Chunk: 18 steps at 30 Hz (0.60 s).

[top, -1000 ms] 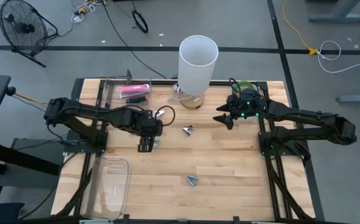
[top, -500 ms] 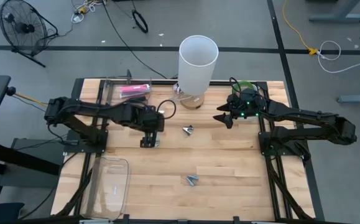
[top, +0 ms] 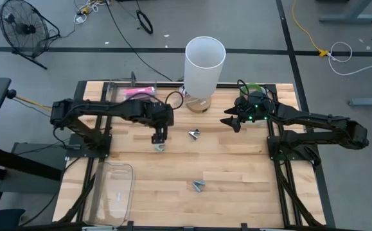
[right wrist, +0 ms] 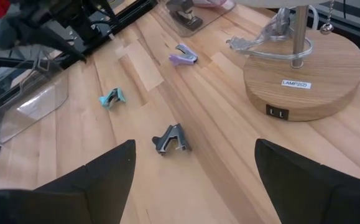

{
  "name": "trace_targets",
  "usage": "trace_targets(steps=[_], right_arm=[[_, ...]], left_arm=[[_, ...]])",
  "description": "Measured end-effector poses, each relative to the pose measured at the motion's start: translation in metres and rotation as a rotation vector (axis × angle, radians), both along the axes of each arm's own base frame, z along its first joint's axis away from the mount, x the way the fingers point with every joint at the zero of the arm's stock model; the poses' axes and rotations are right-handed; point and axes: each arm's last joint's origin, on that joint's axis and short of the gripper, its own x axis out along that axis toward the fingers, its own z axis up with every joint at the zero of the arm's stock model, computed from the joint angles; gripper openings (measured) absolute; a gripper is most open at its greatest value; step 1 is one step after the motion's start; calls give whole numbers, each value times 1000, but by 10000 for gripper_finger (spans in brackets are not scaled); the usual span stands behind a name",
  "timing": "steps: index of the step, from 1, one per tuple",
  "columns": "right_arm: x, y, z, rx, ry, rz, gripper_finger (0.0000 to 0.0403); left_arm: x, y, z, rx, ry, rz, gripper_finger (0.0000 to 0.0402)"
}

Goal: Pick and place Stapler, Stapler remover, tape
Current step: Put the top light blue staple remover into the bottom transparent bin

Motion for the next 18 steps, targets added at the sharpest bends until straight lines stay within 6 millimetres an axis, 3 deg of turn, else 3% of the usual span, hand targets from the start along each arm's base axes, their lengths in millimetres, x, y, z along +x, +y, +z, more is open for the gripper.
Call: trace_targets(steps=[5, 18], right_arm=[[0, 0, 0, 2, 4, 0, 327], [0, 0, -1, 10, 6, -4, 327]], left_arm=[[-6, 0, -29, -17, 68, -61, 362], [-16, -25, -64, -88, 90, -171, 362]])
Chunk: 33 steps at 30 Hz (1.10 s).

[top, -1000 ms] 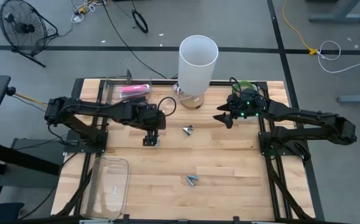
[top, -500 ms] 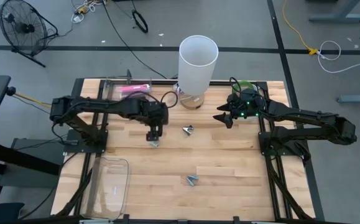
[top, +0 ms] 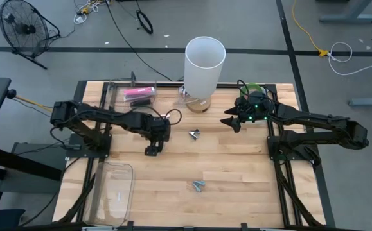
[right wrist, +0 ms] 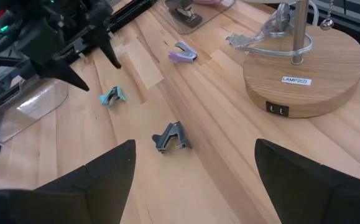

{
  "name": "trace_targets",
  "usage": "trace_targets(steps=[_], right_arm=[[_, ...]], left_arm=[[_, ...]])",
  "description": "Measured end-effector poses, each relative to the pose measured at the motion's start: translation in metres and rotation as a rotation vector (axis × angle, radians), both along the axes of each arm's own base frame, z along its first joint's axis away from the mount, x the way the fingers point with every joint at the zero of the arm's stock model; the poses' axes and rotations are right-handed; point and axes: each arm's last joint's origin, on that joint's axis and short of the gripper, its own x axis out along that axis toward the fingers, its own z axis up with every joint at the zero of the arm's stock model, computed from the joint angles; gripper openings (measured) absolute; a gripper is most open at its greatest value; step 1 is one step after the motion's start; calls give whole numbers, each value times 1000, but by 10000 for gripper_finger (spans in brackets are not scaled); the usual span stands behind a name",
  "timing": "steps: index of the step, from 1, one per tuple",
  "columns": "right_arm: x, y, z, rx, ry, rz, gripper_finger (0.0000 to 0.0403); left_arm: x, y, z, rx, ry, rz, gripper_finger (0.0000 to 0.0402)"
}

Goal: Pick and place Stapler, Stapler remover, tape
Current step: Put the top light blue staple remover into the bottom transparent bin

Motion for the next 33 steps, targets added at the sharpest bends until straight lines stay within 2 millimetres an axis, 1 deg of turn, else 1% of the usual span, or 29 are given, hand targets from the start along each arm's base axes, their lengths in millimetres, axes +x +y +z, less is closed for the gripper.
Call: trace_targets(steps=[4, 8, 11, 18, 33], right_arm=[[0, 0, 0, 0, 0, 0, 327], [0, 0, 0, -5, 0, 3, 327], [0, 0, 0, -7, 0, 4, 327], [0, 0, 0, -5, 5, 4, 327], [-1, 1, -2, 2, 20, 4, 327]], left_arm=[[-3, -10, -7, -1, 11, -31, 362], [-3, -20, -8, -4, 0, -55, 362], [-2, -25, -10, 59, 4, -105, 362], [7, -22, -21, 36, 3, -92, 362], [14, -23, -52, 30, 104, -79, 362]])
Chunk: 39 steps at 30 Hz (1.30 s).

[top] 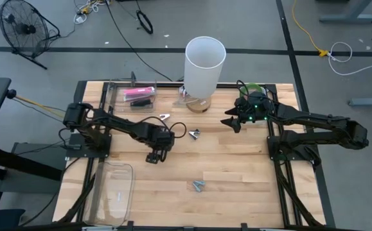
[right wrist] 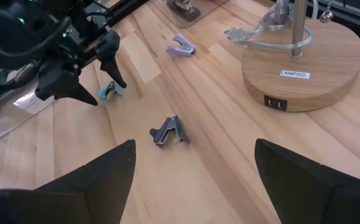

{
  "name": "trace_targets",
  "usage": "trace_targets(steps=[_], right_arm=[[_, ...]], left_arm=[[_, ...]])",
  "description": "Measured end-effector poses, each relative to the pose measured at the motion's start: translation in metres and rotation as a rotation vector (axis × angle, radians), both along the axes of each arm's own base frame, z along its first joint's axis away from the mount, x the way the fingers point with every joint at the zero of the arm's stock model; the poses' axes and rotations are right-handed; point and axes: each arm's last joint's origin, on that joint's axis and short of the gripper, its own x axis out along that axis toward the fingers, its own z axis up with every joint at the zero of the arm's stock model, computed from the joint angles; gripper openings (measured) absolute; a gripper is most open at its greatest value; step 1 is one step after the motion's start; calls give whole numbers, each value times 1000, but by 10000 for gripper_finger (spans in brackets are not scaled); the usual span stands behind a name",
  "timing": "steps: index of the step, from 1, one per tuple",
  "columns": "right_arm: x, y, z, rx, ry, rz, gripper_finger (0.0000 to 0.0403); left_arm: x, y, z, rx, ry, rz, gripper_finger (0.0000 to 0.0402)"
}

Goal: Pick and place Stapler, Stapler remover, tape
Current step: Put the top light blue staple remover into the bottom transparent bin

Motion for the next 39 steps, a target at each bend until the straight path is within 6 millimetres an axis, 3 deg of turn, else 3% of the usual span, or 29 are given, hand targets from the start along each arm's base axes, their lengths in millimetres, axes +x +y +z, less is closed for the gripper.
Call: trace_targets(steps=[7, 23, 27, 33, 39], right_arm=[[0, 0, 0, 1, 3, 0, 327], [0, 0, 0, 1, 3, 0, 327], [0, 0, 0, 1, 3, 0, 327], [0, -1, 0, -12, 9, -21, 327], [0, -1, 0, -16, 10, -28, 327]], left_arm=[[1, 0, -2, -7, -2, 25, 344], [3, -1, 1, -34, 4, 22, 141], [9, -1, 12, -37, -5, 26, 94], [23, -2, 41, -48, -22, 74, 92], [31, -1, 82, -13, 4, 136, 92]])
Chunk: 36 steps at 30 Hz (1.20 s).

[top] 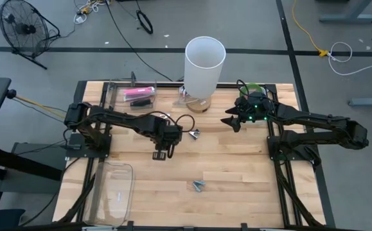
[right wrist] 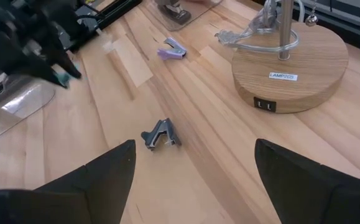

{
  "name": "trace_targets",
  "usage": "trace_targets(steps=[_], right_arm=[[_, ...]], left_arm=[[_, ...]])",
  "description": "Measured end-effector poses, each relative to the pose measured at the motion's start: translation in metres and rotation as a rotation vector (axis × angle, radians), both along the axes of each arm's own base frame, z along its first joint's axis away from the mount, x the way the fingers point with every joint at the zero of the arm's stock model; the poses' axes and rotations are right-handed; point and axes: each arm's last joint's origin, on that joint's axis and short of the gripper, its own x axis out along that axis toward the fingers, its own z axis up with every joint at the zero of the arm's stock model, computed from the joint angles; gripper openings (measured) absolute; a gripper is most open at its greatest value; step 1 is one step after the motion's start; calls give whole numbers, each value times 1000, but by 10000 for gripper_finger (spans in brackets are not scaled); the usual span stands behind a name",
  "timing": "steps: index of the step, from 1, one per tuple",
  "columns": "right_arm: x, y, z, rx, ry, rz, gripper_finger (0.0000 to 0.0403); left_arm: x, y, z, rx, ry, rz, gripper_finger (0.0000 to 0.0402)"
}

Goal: Pick and place Stapler, Stapler remover, tape
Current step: Put the top light blue staple remover into the bottom transparent bin

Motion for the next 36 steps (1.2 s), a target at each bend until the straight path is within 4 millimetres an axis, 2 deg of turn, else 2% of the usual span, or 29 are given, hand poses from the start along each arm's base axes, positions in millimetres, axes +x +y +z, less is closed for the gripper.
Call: trace_targets(steps=[4, 8, 16, 22, 27, 36], right_arm=[[0, 0, 0, 0, 0, 0, 327], [0, 0, 0, 2, -1, 3, 327], [0, 0, 0, 4, -3, 7, 327], [0, 0, 0, 4, -3, 7, 327], [0, 0, 0, 6, -2, 6, 327], [0, 0, 0, 7, -3, 5, 327]], left_arm=[[0, 0, 31, 17, 4, 0, 92], [-10, -6, 62, 21, -93, 8, 92], [-47, -23, 93, 69, -181, 49, 92], [-64, -41, 103, 38, -184, 8, 92], [-76, -55, 101, 43, -108, -36, 92], [-81, -69, 101, 7, -110, -35, 92]])
